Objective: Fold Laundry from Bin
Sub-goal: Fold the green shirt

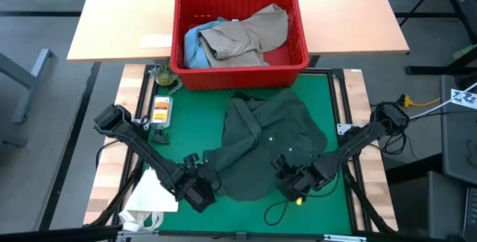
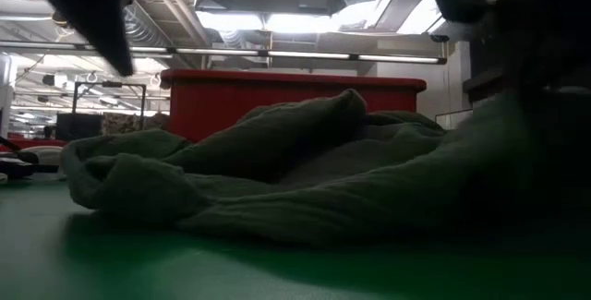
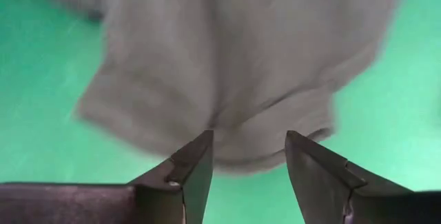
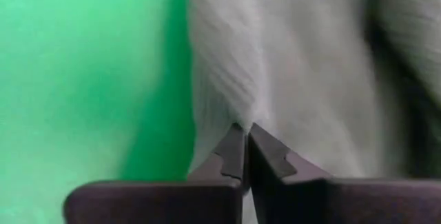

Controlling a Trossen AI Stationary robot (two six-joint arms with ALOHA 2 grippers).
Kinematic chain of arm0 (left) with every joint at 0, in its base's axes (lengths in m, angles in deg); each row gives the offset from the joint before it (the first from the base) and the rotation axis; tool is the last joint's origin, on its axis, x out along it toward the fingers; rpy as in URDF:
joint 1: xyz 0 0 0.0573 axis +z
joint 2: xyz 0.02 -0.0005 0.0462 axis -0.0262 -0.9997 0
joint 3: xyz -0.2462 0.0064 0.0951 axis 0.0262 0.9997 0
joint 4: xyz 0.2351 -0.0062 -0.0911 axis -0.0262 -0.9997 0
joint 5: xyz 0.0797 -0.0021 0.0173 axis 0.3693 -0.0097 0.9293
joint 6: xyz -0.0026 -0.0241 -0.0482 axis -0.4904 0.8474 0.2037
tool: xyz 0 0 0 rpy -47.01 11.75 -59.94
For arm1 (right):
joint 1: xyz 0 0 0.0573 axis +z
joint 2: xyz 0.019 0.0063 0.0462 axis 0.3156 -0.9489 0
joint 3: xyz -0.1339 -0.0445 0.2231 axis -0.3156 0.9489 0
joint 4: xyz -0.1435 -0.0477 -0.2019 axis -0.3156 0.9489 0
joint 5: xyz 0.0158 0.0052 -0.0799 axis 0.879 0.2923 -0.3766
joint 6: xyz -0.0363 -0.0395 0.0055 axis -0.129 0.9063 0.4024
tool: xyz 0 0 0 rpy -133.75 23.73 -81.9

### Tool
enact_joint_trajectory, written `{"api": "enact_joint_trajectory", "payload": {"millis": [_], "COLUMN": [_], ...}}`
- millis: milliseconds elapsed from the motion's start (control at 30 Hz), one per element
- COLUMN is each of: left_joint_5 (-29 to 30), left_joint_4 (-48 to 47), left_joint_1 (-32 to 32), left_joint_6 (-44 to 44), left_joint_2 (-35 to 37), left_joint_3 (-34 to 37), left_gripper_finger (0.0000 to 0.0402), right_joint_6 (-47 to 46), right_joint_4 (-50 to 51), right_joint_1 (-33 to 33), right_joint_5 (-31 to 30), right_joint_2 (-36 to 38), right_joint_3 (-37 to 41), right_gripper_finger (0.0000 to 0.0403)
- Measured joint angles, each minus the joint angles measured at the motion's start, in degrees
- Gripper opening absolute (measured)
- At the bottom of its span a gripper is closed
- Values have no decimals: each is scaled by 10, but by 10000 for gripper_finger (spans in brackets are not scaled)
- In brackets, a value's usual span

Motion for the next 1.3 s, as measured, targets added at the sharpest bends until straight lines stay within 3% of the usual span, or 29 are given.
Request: {"api": "enact_joint_trajectory", "payload": {"millis": [167,400,567,833,1300], "left_joint_5": [59,185,183,113,134], "left_joint_4": [111,277,315,327,330], "left_joint_1": [-9,3,24,41,49], "left_joint_6": [-70,-165,-184,-191,-219], "left_joint_2": [0,-33,-69,-109,-118], "left_joint_3": [0,0,0,0,0], "left_gripper_finger": [168,154,149,148,140], "right_joint_6": [7,73,111,119,119], "right_joint_4": [53,57,58,59,61], "right_joint_1": [-36,-99,-139,-185,-230], "right_joint_5": [-44,-52,-51,-31,-28], "right_joint_2": [0,0,0,0,0], "right_joint_3": [-45,-79,-82,-82,-82], "right_gripper_finger": [6,9,3,8,9]}}
